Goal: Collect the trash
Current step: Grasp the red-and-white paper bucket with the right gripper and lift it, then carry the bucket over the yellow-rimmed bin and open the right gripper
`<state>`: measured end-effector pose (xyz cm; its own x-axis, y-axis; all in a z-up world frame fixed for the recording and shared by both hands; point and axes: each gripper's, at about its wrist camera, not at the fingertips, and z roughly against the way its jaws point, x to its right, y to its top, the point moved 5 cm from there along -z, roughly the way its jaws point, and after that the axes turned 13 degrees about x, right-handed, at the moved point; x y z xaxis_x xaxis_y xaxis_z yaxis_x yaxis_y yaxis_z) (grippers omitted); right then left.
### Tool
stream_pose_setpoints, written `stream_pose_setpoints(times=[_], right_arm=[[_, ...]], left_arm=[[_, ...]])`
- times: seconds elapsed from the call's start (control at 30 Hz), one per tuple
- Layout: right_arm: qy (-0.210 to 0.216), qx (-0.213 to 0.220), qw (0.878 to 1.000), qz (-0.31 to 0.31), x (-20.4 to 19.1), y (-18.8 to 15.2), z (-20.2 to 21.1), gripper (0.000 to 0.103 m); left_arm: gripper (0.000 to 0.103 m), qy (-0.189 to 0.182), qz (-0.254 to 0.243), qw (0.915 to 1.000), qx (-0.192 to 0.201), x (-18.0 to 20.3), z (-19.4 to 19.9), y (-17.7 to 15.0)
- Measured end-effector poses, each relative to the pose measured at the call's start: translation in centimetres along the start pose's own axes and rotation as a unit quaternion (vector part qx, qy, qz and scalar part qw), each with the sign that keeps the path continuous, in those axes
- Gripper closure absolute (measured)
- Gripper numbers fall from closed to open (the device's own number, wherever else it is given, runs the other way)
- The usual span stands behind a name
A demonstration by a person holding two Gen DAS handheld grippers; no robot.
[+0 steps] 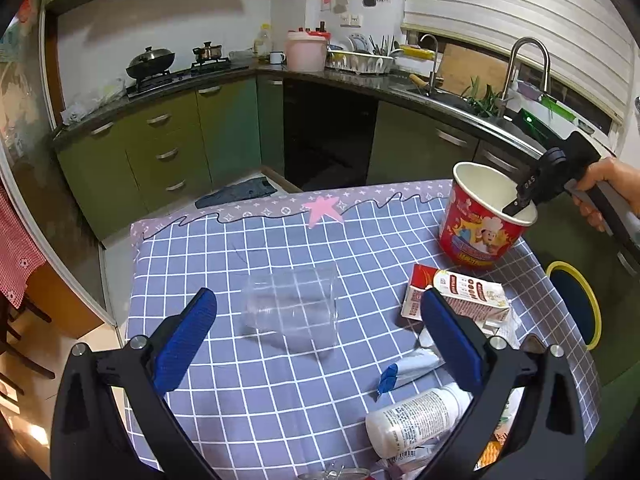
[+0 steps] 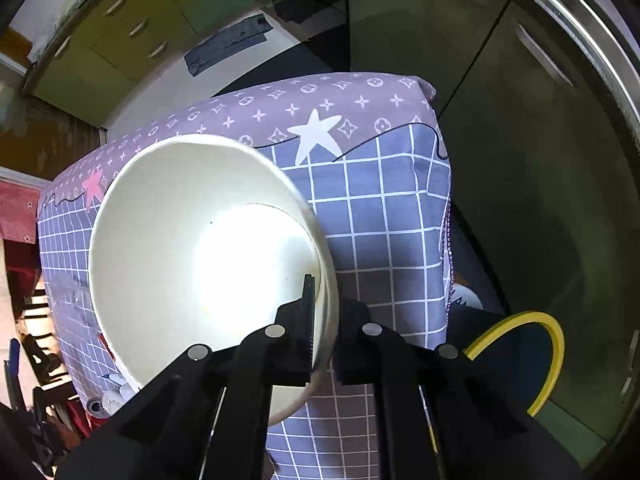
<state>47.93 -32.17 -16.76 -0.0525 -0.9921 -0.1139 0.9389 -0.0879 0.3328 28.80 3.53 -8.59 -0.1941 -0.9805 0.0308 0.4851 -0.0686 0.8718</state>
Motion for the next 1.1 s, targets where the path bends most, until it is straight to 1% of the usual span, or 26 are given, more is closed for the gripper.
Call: stream_pose_setpoints(times=[0.1,0.17,0.27,0.37,0.43,0.5,0.53,0.6,0.67,0.73,0.83,0.87,1.0,1.1], right_arm=[[0.005,0.005,1.000,-0.010,0.7,-0.1,0.3,0.098],[0.006,0.013,1.000,-0.014,1.2,0.2,0.8,0.098],[0.010,0.031,0.999,-0.019,2.4,0.1,3.4,0.098],[0.010,0.060,0.998,-0.026,4.7,-0.6,7.4,0.098],[0.005,0.078,0.996,-0.038,7.0,-1.6,10.1,0.098],[-0.009,0.093,0.994,-0.056,10.1,-3.0,13.0,0.098],[-0.019,0.097,0.993,-0.071,12.5,-4.2,14.1,0.098],[-0.036,0.097,0.990,-0.092,16.0,-6.6,15.1,0.098],[-0.056,0.088,0.988,-0.113,19.6,-9.1,14.7,0.098],[-0.070,0.075,0.985,-0.138,23.1,-11.7,13.1,0.098],[-0.069,0.053,0.982,-0.165,26.3,-14.4,9.8,0.098],[-0.069,0.044,0.982,-0.172,27.4,-15.4,8.1,0.098],[-0.061,0.023,0.979,-0.194,29.6,-17.7,3.6,0.098],[-0.048,0.013,0.979,-0.200,29.7,-18.2,1.0,0.098]], left_arm=[[0.006,-0.007,0.000,1.0000,-0.002,0.1,0.0,-0.1],[0.006,-0.010,-0.001,1.0000,-0.002,0.2,-0.1,-0.1],[0.006,-0.015,-0.002,0.9999,-0.003,0.4,-0.1,-0.1],[0.006,-0.017,-0.006,0.9998,-0.004,0.7,-0.1,-0.3],[0.006,-0.019,-0.008,0.9998,-0.003,1.0,0.0,-0.4],[0.006,-0.022,-0.010,0.9997,-0.003,1.3,0.1,-0.3],[0.006,-0.024,-0.011,0.9997,-0.002,1.5,0.2,-0.3],[0.006,-0.029,-0.013,0.9995,-0.002,2.0,0.4,-0.3],[0.006,-0.029,-0.015,0.9995,-0.001,2.4,0.7,-0.2],[0.006,-0.029,-0.016,0.9994,0.000,2.9,0.9,0.0],[0.006,-0.028,-0.020,0.9994,-0.003,3.7,1.4,0.2],[0.006,-0.028,-0.022,0.9994,-0.004,4.0,1.5,0.2],[0.006,-0.020,-0.042,0.9989,-0.007,5.2,2.4,0.3],[0.006,-0.011,-0.052,0.9986,-0.006,5.7,3.0,0.5]])
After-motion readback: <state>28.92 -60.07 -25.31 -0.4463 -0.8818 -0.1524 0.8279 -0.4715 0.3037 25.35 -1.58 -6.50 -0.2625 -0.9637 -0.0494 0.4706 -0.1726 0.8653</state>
